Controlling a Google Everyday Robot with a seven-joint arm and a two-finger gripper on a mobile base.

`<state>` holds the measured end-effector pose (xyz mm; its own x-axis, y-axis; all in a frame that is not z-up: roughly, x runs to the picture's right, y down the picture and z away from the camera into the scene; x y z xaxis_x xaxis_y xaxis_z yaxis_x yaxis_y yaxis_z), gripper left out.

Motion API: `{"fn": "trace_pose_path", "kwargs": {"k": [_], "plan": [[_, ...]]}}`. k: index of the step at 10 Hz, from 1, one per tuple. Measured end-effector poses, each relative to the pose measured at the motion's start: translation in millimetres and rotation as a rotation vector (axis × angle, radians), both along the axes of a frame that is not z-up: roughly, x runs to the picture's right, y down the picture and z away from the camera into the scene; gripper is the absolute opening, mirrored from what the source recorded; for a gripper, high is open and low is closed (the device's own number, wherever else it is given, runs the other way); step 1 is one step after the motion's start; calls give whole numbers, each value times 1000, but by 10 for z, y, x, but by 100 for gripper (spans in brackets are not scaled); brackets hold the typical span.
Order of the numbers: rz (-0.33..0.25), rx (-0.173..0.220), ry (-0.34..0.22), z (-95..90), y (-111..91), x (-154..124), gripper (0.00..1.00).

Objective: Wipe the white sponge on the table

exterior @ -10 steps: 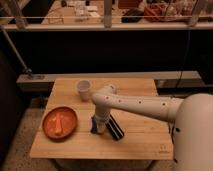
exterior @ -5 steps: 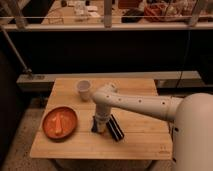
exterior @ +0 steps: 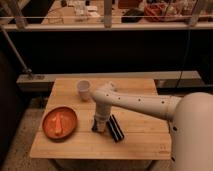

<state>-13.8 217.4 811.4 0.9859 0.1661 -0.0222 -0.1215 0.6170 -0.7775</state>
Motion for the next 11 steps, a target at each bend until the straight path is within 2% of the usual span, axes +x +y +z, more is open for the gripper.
{"fn": "trace_pose_path", "kwargs": {"k": [11], "plan": [[59, -32, 86, -52, -49, 21, 7]]}}
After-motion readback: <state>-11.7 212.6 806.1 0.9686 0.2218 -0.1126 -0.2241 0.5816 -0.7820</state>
